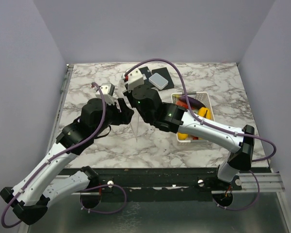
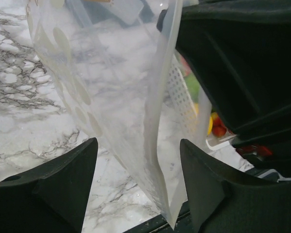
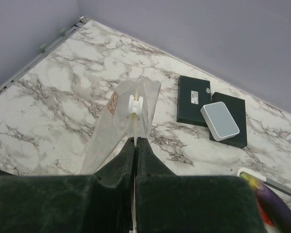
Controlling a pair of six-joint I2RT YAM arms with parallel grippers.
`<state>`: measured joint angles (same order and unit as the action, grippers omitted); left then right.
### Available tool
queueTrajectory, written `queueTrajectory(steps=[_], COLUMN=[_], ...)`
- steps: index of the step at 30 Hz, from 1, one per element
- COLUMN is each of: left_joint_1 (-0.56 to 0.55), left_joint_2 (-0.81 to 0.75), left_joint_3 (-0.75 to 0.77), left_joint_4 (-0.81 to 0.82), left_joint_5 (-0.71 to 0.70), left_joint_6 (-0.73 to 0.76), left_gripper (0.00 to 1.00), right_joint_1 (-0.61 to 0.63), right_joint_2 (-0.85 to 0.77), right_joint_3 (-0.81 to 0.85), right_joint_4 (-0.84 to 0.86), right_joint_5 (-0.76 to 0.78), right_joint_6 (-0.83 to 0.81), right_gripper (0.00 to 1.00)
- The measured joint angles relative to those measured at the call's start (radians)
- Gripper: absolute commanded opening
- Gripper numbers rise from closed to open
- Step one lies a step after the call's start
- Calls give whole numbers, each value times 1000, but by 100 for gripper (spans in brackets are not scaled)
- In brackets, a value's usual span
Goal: Place the food in the zip-top bag and seal the zipper
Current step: Open the zipper of the food storage bag.
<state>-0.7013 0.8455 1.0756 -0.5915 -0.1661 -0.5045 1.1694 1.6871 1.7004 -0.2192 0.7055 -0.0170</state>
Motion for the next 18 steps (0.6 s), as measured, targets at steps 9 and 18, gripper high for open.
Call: queueTrajectory(steps=[9,18], left_joint_1=[0,0], left_joint_2=[59,64], left_joint_3=[-43,-43], left_joint_4=[2,0], left_joint_5=[-65,-137], left_joint_6=[0,11], left_gripper=[32,0], right_joint_1=[-15,-47], right_joint_2=[0,-13], right_joint_3=[0,-77], right_joint_4=[-7,-6], right_joint_5=[0,0], right_joint_6=[29,74], right_gripper=[1,1])
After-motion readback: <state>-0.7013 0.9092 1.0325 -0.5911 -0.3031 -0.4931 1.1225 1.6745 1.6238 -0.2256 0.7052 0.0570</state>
